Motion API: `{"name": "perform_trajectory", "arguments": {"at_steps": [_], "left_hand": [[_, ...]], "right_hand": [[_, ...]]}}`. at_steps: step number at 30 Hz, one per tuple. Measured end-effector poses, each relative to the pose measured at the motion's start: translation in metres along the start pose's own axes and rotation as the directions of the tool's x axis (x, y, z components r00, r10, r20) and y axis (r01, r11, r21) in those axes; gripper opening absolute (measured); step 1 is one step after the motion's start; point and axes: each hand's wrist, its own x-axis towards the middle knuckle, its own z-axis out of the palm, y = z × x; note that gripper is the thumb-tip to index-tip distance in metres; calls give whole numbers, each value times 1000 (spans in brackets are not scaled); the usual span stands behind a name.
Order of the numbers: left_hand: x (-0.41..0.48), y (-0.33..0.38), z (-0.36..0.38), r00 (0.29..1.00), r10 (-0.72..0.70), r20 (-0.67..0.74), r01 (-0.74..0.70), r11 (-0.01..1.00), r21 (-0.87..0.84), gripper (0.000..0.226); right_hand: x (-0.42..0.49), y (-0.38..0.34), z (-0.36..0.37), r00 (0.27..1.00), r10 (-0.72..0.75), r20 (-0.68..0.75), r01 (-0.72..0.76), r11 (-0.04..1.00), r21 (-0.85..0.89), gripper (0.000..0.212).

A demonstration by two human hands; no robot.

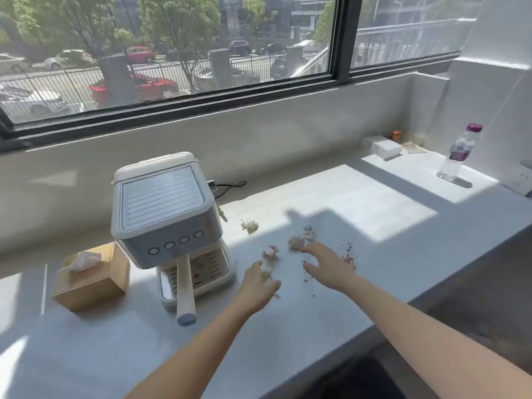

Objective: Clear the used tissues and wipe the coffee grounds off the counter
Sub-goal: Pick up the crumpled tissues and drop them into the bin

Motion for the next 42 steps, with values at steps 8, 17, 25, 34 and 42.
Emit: {"name": "perform_trajectory", "arguments": {"at_steps": [8, 17, 25, 34, 42], "left_hand": [[65, -43, 12, 992, -20, -123, 40, 985, 168, 67], [80, -68, 31, 992, 108, -71, -75, 929, 363, 38], [77, -66, 30, 988, 50, -147, -10, 965, 263, 19], [50, -27, 52, 989, 106, -103, -84, 976, 199, 7], [18, 43, 143, 941, 225, 253, -296, 908, 296, 10]], "right_hand": [[94, -5, 31, 985, -108, 137, 118, 991, -69, 46], [124, 0, 83, 962, -133, 238, 176, 970, -169, 38], [105, 5, 81, 992, -58, 112, 63, 997, -40, 6], [54, 30, 52, 1000, 10, 0, -10, 978, 207, 21], [-29, 105, 7, 984, 170, -57, -147, 947, 287, 18]]}}
